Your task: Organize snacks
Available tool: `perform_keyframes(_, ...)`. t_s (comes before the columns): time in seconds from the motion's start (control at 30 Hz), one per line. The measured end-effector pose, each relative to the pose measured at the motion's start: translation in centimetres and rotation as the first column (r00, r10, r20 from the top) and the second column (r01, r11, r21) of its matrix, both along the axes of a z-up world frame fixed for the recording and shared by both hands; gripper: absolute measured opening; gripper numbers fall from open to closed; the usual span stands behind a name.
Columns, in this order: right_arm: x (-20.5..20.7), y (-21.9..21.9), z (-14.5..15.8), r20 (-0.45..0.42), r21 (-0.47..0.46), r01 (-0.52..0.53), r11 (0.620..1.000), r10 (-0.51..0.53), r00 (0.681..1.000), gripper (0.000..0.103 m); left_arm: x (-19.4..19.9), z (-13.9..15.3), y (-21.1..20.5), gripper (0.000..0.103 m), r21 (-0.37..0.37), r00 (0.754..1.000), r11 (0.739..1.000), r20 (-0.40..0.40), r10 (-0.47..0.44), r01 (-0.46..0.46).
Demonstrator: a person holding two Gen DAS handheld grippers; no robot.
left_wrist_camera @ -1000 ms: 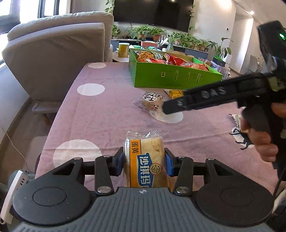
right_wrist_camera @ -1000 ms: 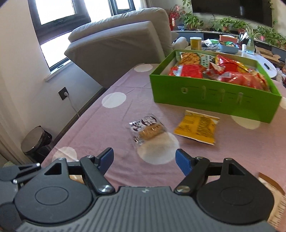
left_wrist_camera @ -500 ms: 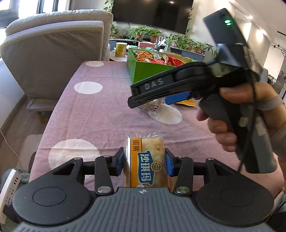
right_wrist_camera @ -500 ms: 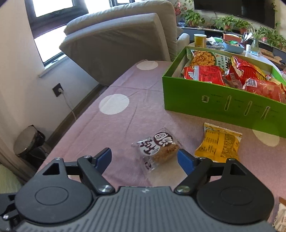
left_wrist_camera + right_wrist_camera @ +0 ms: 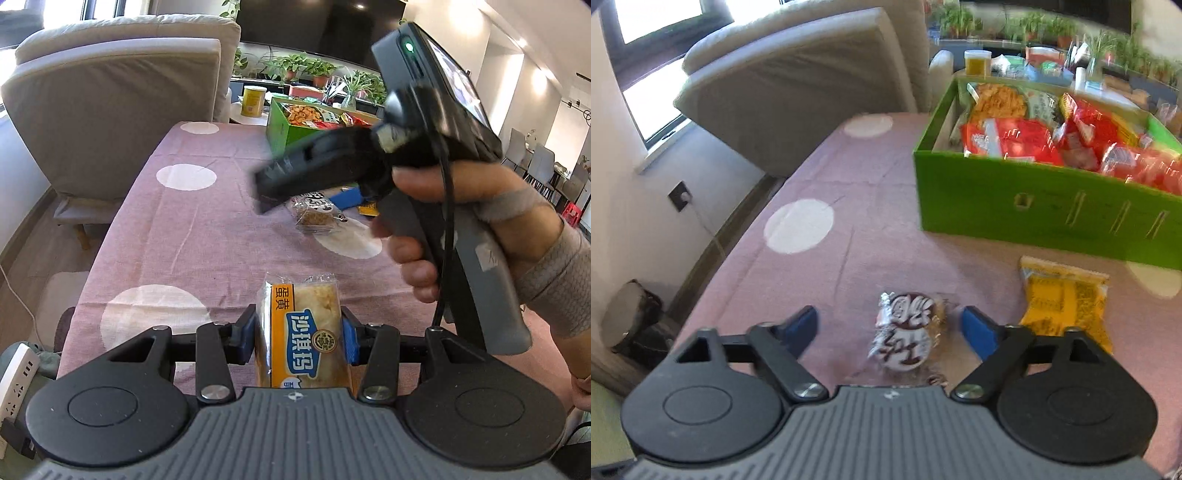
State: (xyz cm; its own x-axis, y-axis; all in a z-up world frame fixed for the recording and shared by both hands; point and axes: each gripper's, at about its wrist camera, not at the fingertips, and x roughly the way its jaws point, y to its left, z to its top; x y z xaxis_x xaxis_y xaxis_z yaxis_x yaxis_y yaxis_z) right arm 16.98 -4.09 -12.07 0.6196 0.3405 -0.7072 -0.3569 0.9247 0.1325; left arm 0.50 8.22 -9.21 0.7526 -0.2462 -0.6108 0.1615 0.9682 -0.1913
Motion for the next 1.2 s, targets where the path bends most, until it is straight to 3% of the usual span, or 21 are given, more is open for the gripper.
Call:
perform_keyframes(0.07, -0.3, -0.3, 0.0, 0.037, -0.042, -0.006, 0.999, 0.008, 0.999, 0.077, -0.1, 0.1, 0.0, 0.042, 0.000, 1.000, 1.000, -0.001, 0.002, -0.002)
perform_keyframes(0.4, -1.9, -5.9, 1.2, 0.000, 0.079, -0.046, 0.996, 0.046, 0.999, 0.076, -0.1, 0.6, -0.5, 0.041, 0.012, 1.000, 1.000, 0.004, 0.009, -0.009)
perform_keyframes(0.77, -4.1, -8.4, 4.9, 0.115, 0.108, -0.125, 0.986, 0.113, 0.987, 0.076, 1.5, 2.8, -3.2, 0.041, 0.037, 0.998, 0.998, 0.050, -0.049, 0.047)
perform_keyframes(1.0, -3.9, -10.6, 6.0, 0.180, 0.134, -0.107, 0.985, 0.082, 0.980, 0.076, 2.9, 4.1, -5.1, 0.041, 0.053, 0.994, 0.995, 0.074, -0.083, 0.079)
perform_keyframes(1.2, -2.9, -12.6, 5.9, 0.179, 0.175, -0.059, 0.983, 0.027, 0.984, 0.076, 4.5, 4.9, -6.2, 0.040, 0.057, 0.992, 0.994, 0.085, -0.094, 0.089)
